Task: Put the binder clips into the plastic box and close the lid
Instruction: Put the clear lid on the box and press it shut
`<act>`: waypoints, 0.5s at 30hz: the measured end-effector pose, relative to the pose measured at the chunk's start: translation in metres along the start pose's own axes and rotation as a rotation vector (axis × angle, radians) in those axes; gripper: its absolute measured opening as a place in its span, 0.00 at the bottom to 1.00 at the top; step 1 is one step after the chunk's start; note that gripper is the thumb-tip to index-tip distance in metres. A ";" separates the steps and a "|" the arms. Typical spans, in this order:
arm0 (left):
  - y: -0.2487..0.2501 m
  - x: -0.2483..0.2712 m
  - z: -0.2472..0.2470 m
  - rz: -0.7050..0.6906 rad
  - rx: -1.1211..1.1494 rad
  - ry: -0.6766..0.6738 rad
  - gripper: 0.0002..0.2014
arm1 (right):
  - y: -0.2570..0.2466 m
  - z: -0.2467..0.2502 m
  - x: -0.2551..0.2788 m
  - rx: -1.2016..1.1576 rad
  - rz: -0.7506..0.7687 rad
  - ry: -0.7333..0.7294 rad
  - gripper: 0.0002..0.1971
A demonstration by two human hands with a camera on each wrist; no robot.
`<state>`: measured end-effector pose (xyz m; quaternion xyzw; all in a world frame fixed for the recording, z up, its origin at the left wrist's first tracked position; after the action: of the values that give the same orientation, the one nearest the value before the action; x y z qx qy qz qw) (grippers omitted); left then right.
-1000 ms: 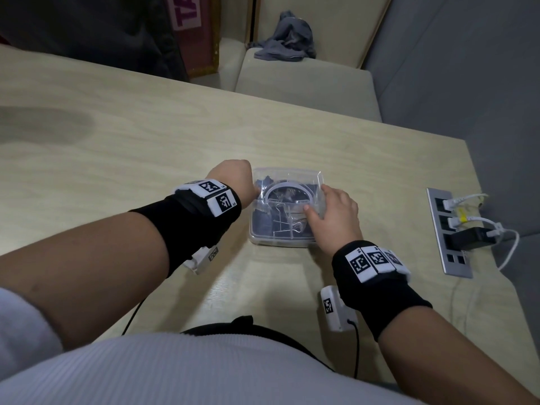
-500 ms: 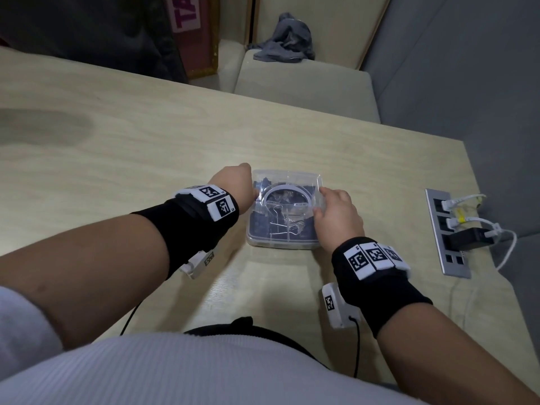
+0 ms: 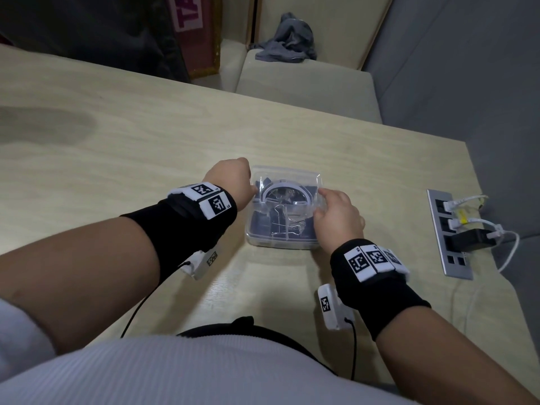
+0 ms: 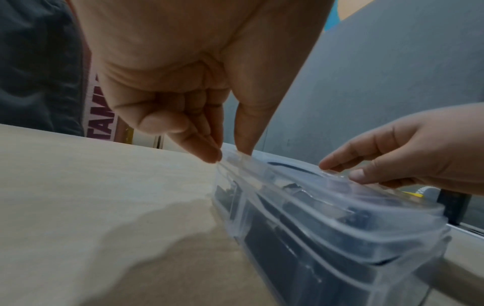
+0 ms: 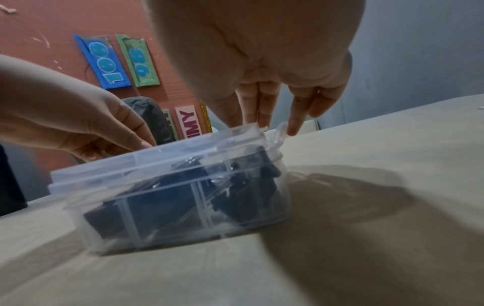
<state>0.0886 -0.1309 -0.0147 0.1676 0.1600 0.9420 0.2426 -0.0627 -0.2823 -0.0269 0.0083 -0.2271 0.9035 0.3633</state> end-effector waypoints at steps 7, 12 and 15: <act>0.000 0.000 0.000 -0.004 -0.032 -0.035 0.13 | -0.004 -0.002 0.001 -0.006 -0.007 0.002 0.24; 0.003 0.001 -0.004 -0.025 -0.046 -0.037 0.16 | -0.002 0.001 0.003 -0.124 -0.013 0.002 0.23; 0.005 0.001 -0.007 -0.013 -0.068 -0.049 0.18 | -0.002 0.004 0.003 -0.111 -0.002 -0.012 0.23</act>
<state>0.0827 -0.1355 -0.0189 0.1812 0.1231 0.9410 0.2580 -0.0644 -0.2809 -0.0223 -0.0064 -0.2790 0.8891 0.3629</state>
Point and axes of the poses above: each hand's wrist, its own x-axis away from the middle knuckle, its own z-axis out of the back of the hand, y = z × x, the point moved 3 cm from there along -x, towards the middle knuckle, and after that the axes turned 1 degree about x, right-handed, at the moved point
